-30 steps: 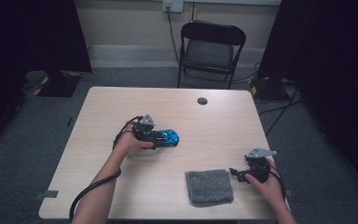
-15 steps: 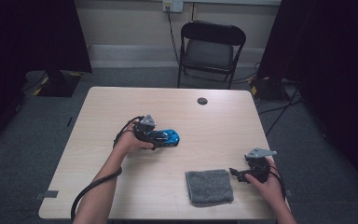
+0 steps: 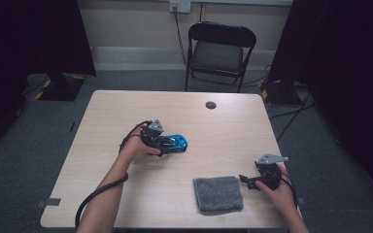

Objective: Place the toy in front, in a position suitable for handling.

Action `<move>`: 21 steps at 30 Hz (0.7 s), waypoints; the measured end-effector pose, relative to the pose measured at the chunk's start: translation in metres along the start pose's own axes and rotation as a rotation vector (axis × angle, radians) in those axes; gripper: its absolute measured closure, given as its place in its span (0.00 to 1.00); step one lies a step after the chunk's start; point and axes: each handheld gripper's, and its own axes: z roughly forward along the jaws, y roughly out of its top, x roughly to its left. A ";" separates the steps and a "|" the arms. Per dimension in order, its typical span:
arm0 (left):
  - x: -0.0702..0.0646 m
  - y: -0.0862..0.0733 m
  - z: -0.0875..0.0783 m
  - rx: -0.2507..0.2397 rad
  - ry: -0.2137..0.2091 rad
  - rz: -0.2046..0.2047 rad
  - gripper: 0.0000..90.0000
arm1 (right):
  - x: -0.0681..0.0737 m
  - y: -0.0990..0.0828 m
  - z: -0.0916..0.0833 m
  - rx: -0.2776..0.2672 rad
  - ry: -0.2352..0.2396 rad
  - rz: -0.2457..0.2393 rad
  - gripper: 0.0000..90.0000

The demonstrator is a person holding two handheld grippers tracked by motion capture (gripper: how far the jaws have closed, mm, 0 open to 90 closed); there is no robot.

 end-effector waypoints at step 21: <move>0.003 0.007 0.004 0.020 -0.056 0.055 0.14 | 0.000 0.000 0.000 0.000 0.002 -0.002 0.08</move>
